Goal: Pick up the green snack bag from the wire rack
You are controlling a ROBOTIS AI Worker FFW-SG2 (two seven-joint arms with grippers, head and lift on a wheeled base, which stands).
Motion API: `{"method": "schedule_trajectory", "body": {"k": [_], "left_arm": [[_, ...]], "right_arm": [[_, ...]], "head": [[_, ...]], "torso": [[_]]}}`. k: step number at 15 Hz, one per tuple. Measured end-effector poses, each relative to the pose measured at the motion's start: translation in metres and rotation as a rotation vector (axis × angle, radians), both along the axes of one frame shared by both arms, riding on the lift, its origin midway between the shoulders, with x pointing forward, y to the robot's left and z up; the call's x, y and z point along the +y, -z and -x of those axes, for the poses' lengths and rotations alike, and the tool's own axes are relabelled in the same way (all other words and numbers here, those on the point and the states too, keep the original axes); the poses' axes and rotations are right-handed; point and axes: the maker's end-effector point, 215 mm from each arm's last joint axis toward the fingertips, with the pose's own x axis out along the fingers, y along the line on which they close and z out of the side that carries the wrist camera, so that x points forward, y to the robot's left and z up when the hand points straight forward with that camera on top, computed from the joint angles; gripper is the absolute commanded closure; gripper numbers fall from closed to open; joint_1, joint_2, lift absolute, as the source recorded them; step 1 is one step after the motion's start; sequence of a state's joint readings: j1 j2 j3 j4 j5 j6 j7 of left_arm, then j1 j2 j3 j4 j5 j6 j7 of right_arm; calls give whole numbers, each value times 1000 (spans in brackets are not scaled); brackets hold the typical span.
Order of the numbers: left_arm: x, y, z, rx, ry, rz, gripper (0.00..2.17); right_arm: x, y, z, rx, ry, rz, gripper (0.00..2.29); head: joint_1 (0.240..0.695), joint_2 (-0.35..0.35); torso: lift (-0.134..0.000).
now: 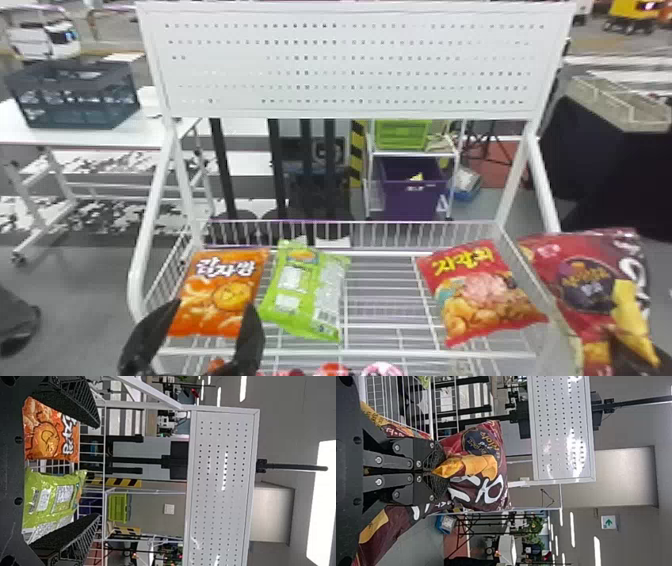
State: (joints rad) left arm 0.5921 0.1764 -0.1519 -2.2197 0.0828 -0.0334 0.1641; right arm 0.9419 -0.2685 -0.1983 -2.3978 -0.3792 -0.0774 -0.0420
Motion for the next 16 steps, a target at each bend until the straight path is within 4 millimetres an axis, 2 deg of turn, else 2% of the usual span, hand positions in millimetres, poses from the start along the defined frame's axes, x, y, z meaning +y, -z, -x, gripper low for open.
{"method": "schedule_trajectory", "body": {"k": [12,14,16], "left_arm": [[-1,-1,-1,-2,2,3,80],[-9,4,-12,3,18,2,80],[-30,19,-35,31,56,-11,80]], "right_arm": [[1,-3,0,-6,-2,0,2179],[2,-5,-1,-10,-4,0,2179],[4,-6,0,-11,-6,0,2179]], "head": [[499,0],[499,0],[499,0]], "torso": [[0],[0],[0]]}}
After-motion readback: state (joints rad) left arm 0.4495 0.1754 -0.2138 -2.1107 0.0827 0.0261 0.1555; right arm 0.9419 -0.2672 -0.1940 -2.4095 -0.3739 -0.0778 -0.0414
